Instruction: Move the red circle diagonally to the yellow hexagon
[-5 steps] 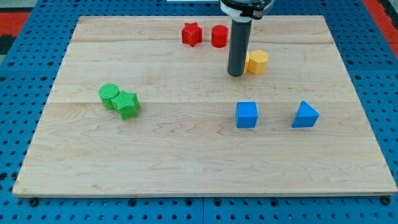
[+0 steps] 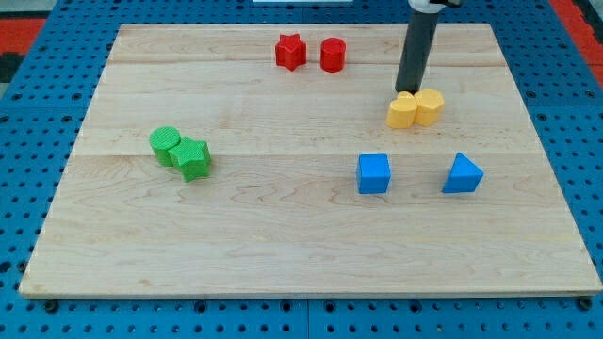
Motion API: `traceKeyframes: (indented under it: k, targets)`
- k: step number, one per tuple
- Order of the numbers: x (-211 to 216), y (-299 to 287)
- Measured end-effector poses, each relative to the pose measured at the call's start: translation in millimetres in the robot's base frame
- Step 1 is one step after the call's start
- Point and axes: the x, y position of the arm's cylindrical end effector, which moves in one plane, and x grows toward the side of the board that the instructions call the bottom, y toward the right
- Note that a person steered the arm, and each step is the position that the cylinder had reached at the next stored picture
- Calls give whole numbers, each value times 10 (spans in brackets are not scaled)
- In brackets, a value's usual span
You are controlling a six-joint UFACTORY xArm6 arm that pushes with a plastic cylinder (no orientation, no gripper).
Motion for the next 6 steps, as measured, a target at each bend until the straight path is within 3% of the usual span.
traceKeyframes:
  k: [2,3,4,6]
  targets:
    - [283,155]
    - [184,84]
    - [132,-486]
    - [210,108]
